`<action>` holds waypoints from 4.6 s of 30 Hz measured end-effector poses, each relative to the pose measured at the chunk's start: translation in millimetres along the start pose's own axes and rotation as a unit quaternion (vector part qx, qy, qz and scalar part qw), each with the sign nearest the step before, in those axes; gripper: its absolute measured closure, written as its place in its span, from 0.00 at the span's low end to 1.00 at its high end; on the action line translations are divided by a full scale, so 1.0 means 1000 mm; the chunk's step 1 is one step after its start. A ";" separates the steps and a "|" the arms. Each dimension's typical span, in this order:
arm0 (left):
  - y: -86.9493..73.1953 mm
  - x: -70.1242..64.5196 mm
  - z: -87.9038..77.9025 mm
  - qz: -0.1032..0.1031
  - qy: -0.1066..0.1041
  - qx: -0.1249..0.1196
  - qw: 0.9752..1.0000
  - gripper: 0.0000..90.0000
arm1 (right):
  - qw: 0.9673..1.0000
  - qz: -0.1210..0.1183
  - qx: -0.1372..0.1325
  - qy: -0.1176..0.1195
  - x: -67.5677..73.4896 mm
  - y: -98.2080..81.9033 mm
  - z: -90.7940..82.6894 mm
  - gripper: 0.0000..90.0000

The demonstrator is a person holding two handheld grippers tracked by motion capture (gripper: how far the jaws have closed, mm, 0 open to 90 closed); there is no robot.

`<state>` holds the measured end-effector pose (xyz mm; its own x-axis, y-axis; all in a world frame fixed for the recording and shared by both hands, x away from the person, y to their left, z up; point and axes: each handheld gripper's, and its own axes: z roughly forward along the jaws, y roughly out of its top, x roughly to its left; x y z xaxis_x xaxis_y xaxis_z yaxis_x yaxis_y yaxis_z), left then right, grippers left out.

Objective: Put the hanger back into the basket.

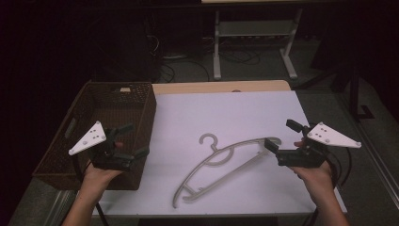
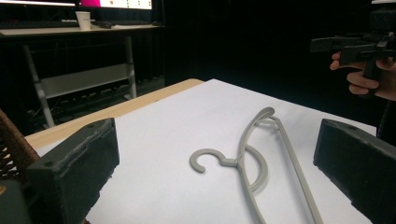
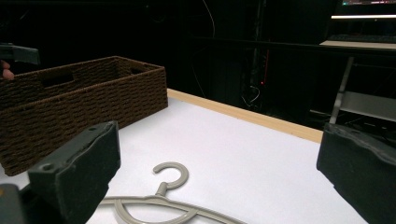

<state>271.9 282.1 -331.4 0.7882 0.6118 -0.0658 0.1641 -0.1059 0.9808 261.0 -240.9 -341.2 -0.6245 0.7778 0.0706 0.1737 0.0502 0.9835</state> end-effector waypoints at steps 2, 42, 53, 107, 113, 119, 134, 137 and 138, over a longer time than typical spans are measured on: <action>0.001 0.000 0.000 0.007 0.003 0.007 1.000 0.00 | 1.000 0.000 0.001 0.000 0.000 0.000 0.000 0.00; -0.015 -0.049 0.086 0.022 -0.044 0.135 0.990 0.00 | 0.999 -0.004 0.047 -0.004 -0.016 -0.003 0.017 0.00; -0.032 -0.053 0.117 0.038 -0.064 0.183 0.980 0.00 | 0.999 -0.005 0.050 -0.006 -0.015 -0.003 0.019 0.00; -0.080 -0.064 0.173 0.058 -0.038 0.354 0.933 0.75 | 0.999 -0.002 0.044 -0.008 -0.016 -0.002 0.018 0.00; -0.081 -0.065 0.173 0.056 -0.029 0.353 0.933 0.80 | 0.999 -0.003 0.044 -0.009 -0.016 -0.003 0.018 0.00; -0.081 -0.066 0.173 0.056 -0.024 0.354 0.933 0.85 | 0.999 -0.003 0.044 -0.009 -0.016 -0.002 0.018 0.00; -0.081 -0.066 0.173 0.051 -0.015 0.352 0.934 0.91 | 0.999 -0.003 0.048 -0.009 -0.016 -0.003 0.019 0.00; -0.080 -0.066 0.173 0.052 -0.015 0.353 0.934 0.91 | 0.999 -0.001 0.047 -0.009 -0.016 -0.003 0.019 0.00; -0.080 -0.066 0.173 0.051 -0.016 0.354 0.934 0.91 | 0.999 -0.003 0.047 -0.009 -0.016 -0.003 0.018 0.00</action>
<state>309.4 114.4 -437.5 0.8363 0.5482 0.0057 0.4288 -0.6607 0.6161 284.6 -241.9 -348.0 -0.6121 0.7884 0.0614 0.2415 0.1124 0.9639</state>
